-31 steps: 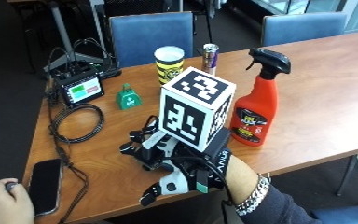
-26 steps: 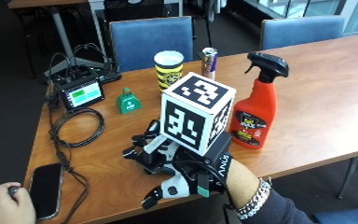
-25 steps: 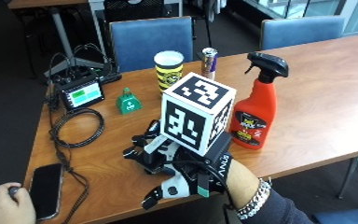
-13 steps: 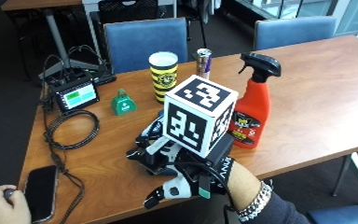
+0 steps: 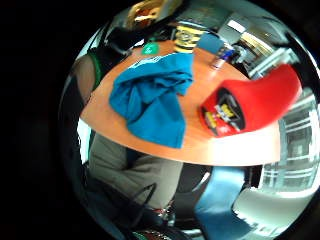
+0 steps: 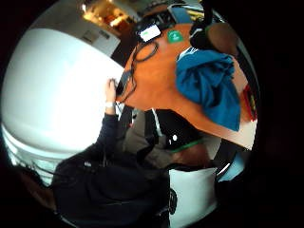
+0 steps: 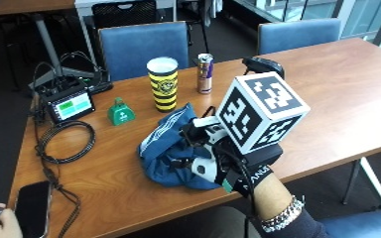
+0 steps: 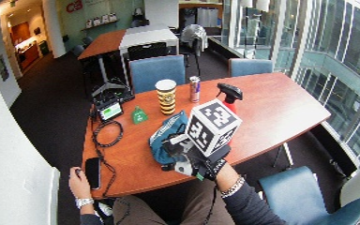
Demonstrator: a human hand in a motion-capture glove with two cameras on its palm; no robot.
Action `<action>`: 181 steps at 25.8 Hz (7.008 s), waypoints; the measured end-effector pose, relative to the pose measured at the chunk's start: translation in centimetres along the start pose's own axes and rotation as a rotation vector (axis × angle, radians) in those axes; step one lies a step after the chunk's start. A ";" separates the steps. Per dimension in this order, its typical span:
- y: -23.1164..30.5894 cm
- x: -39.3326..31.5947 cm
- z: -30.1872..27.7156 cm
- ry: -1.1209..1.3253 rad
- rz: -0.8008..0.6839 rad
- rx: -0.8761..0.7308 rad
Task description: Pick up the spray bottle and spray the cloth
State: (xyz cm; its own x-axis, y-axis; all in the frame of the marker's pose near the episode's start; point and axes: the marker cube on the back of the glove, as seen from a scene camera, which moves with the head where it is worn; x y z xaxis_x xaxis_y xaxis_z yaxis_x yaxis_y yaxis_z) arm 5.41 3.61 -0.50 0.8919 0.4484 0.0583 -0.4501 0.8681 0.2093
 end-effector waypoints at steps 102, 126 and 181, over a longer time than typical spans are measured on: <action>-13.6 10.1 -6.5 -0.358 0.224 -0.202; -11.8 2.7 4.4 0.598 0.055 -0.762; -15.4 -8.1 7.1 -1.015 0.143 0.074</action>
State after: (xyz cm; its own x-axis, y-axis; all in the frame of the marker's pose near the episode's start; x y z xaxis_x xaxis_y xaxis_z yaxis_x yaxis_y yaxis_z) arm 5.46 -14.93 2.77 0.4620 0.1253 0.8780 -0.5817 0.7901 0.1933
